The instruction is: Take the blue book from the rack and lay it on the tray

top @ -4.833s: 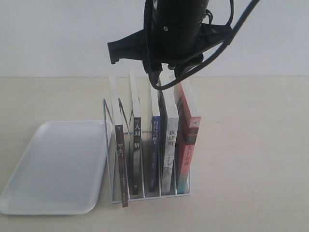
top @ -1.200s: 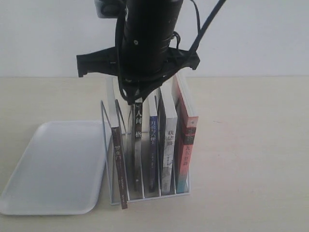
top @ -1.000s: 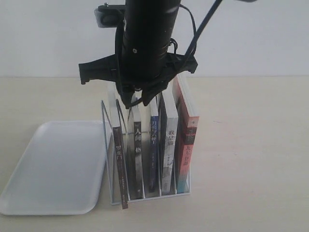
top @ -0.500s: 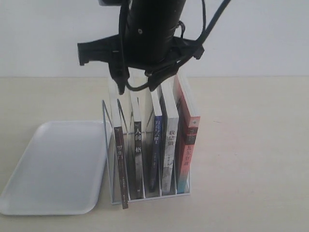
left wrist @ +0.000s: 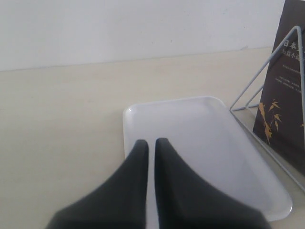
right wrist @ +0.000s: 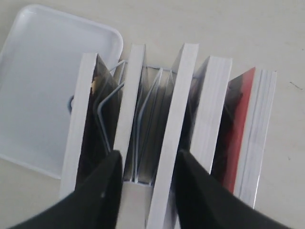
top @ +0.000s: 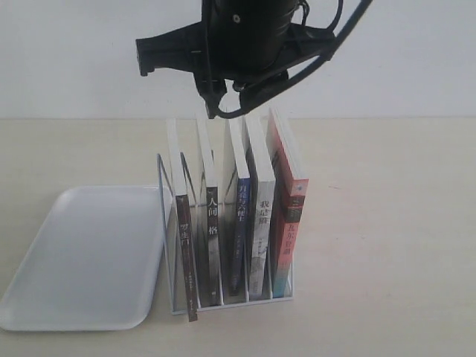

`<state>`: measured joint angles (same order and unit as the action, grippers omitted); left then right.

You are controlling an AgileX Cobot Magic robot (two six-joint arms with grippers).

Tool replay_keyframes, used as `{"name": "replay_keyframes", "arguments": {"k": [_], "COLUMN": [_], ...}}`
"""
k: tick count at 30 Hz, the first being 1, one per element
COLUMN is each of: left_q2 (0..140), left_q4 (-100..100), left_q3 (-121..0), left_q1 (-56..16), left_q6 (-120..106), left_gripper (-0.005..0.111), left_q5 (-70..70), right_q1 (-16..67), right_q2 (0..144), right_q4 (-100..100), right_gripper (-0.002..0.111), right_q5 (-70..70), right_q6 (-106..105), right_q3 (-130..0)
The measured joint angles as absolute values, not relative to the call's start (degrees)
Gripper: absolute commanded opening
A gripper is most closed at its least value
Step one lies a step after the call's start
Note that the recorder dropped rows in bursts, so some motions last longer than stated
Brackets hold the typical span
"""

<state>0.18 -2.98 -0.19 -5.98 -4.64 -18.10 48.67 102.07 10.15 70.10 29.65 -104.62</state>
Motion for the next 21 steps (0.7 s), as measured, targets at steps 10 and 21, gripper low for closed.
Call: {"name": "replay_keyframes", "arguments": {"k": [10,21], "left_q2": [0.18,0.18], "left_q4": [-2.98,-2.98], "left_q3": [-0.19,-0.19], "left_q1": [-5.98,-5.98], "left_q6": [-4.64,-4.64], "left_gripper": [0.005,0.005], "left_q5": [-18.1,-18.1], "right_q1": [48.67,48.67], "right_q2": [104.31,106.31], "right_q4": [11.43,11.92], "right_gripper": [0.04,0.039], "right_q5": [70.1,70.1], "right_q6": [30.02,30.02], "right_q3": [-104.62,-104.62]}}
